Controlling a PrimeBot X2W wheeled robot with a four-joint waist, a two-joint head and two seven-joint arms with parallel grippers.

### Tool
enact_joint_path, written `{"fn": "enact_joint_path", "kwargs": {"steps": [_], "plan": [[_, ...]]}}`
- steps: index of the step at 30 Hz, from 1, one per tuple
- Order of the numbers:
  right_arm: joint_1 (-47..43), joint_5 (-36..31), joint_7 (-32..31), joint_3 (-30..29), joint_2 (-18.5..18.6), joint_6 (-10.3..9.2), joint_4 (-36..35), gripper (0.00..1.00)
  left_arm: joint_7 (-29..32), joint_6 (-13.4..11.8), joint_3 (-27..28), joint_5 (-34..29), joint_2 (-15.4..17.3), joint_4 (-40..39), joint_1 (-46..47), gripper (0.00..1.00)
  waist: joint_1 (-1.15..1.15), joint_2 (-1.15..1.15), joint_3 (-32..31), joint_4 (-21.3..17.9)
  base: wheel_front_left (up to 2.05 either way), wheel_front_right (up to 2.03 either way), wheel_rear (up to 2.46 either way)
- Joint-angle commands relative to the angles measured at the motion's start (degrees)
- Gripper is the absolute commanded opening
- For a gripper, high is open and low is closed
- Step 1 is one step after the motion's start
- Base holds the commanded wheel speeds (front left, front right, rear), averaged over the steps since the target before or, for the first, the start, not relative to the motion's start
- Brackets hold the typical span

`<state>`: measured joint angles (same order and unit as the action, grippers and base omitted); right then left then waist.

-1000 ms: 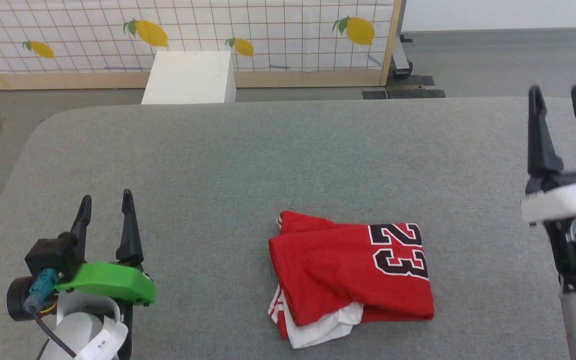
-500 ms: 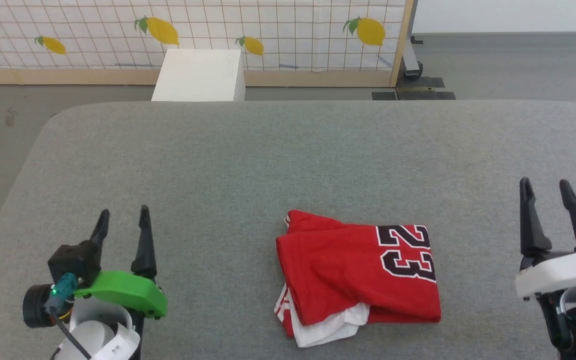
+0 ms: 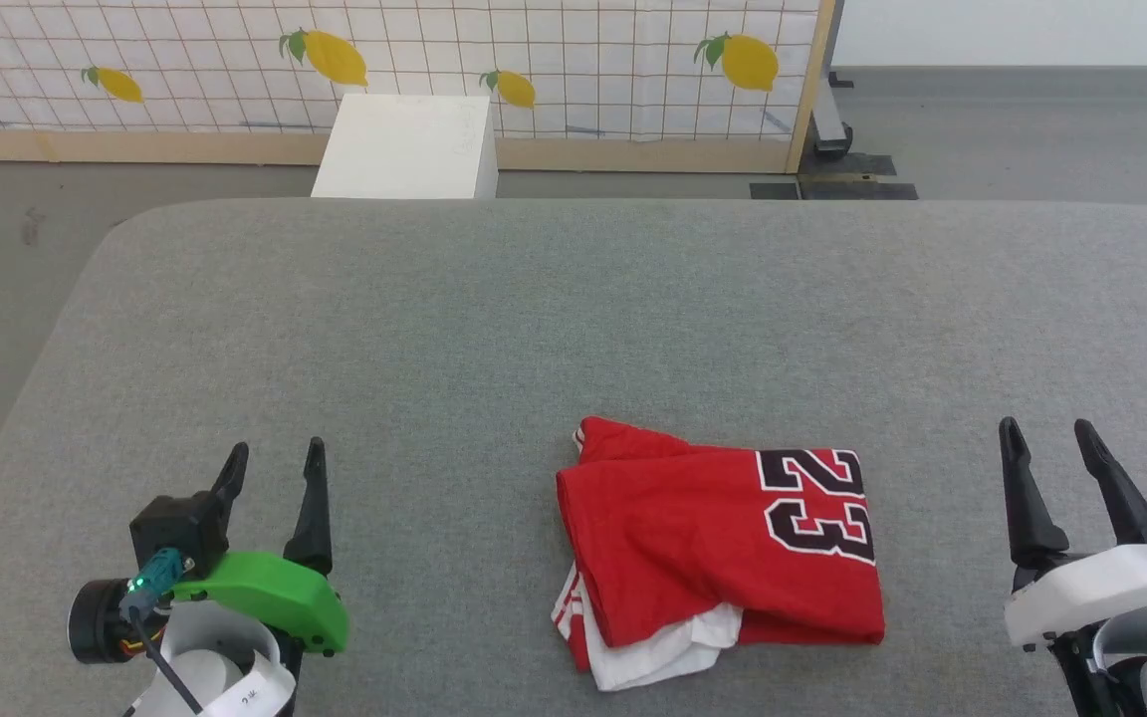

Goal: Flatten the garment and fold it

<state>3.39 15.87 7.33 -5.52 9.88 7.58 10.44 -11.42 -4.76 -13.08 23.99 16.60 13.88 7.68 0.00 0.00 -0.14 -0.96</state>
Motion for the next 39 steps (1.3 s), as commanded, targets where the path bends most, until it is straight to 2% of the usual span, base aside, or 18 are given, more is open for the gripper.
{"fn": "enact_joint_path", "kwargs": {"steps": [1, 32, 35, 39], "plan": [[-0.6, 0.5, -0.1, 0.1, 0.1, -0.09, 0.1, 1.00, 0.0, 0.2, -0.1, 0.2, 0.4, 0.1, 0.1, 1.00, 0.00, 0.00, 0.0, 0.0, 0.00, 0.00, 0.00], [-0.1, -0.3, -1.4, -0.7, -0.7, -0.09, 0.7, 1.00, -0.1, -0.9, -0.5, 1.6, 0.8, -0.2, 0.0, 1.00, 0.00, 0.00, 0.0, -0.4, 0.00, 0.00, 0.00], [1.0, -0.2, -3.3, -1.3, -0.4, -0.09, 0.5, 1.00, -0.2, -1.0, -0.5, 1.8, 0.9, -0.3, 0.2, 1.00, 0.00, 0.00, 0.3, -0.5, 0.00, 0.00, 0.00], [5.0, 0.3, -11.5, -0.9, 0.1, -0.09, 0.3, 1.00, -0.3, -1.4, -0.2, 1.9, 1.1, -0.8, 0.2, 1.00, 0.00, 0.00, 1.0, -0.9, 0.00, 0.00, 0.00]]}}
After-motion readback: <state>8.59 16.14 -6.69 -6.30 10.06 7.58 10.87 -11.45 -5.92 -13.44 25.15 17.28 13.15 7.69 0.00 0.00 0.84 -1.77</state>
